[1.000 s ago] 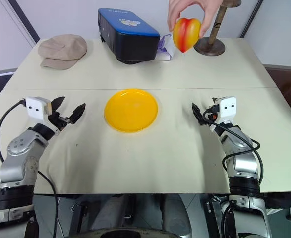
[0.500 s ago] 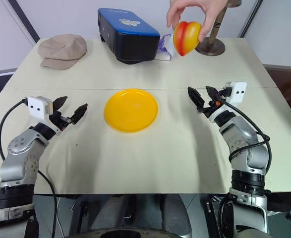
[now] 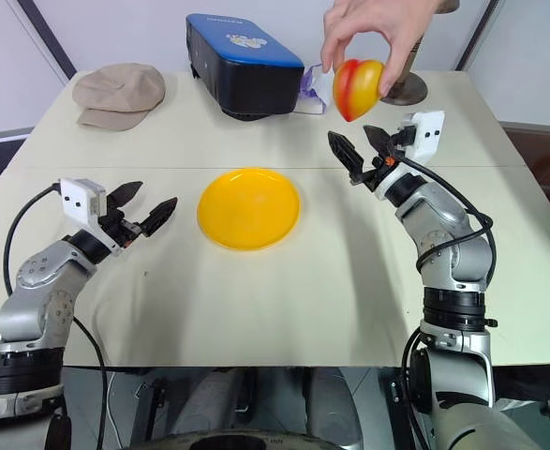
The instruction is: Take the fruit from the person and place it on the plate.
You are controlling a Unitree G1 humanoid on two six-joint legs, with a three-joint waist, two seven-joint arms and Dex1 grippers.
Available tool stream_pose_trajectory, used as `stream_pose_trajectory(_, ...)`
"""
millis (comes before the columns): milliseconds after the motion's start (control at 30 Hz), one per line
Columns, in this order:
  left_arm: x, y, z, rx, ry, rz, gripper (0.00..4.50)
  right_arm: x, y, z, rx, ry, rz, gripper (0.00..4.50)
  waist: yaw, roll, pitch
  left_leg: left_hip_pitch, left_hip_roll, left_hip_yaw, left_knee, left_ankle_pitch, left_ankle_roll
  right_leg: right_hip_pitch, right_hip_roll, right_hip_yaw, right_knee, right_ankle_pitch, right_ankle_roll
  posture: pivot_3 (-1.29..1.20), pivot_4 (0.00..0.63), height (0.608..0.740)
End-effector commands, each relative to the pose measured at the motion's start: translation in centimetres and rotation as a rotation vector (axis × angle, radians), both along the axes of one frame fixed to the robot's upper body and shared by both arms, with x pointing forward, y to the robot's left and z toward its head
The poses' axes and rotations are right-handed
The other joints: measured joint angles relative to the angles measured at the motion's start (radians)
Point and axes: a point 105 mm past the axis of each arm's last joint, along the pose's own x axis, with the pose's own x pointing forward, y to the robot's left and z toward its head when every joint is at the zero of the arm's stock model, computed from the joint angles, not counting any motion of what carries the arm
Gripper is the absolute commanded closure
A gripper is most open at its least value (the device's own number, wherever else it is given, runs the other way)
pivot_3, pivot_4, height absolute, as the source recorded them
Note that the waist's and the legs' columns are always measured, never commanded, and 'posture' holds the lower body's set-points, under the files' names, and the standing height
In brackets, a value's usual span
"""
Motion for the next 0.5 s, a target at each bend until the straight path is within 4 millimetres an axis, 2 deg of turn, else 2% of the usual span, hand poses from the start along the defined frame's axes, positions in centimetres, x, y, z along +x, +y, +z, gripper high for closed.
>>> stream_pose_trajectory(33,-2.0,-1.7,3.5,-0.067,-0.064,-0.171,0.03,-0.5,0.2,1.6,0.0,-0.061,0.01,0.0,0.0,0.0,0.0,-0.001,0.0,0.0,0.0,0.0,0.0,-0.001,0.0,0.0,0.0,0.0,0.0,0.0,0.15,0.74)
stream_pose_trajectory(167,-3.8,-2.9,6.2,-0.119,-0.046,-0.348,0.03,-0.5,0.3,1.4,-0.005,-0.054,0.011,0.0,-0.001,0.0,0.0,-0.004,0.0,0.0,0.001,0.0,0.0,-0.004,0.0,0.0,0.0,0.0,0.0,0.0,0.15,0.74)
stream_pose_trajectory(367,-3.8,-2.5,7.3,-0.112,-0.018,-0.401,0.03,-0.6,0.1,1.7,-0.008,-0.056,0.006,0.0,-0.002,0.0,0.0,-0.003,0.0,0.0,0.001,0.0,0.0,-0.004,0.001,0.0,0.001,0.0,0.0,0.0,0.15,0.74)
stream_pose_trajectory(500,-3.2,-2.7,6.8,-0.085,-0.012,-0.386,0.03,-0.7,0.5,2.4,0.001,-0.074,0.012,0.0,-0.002,0.0,0.0,-0.004,0.0,0.0,0.001,0.0,0.0,-0.004,0.001,0.0,0.0,0.0,0.0,0.0,0.15,0.74)
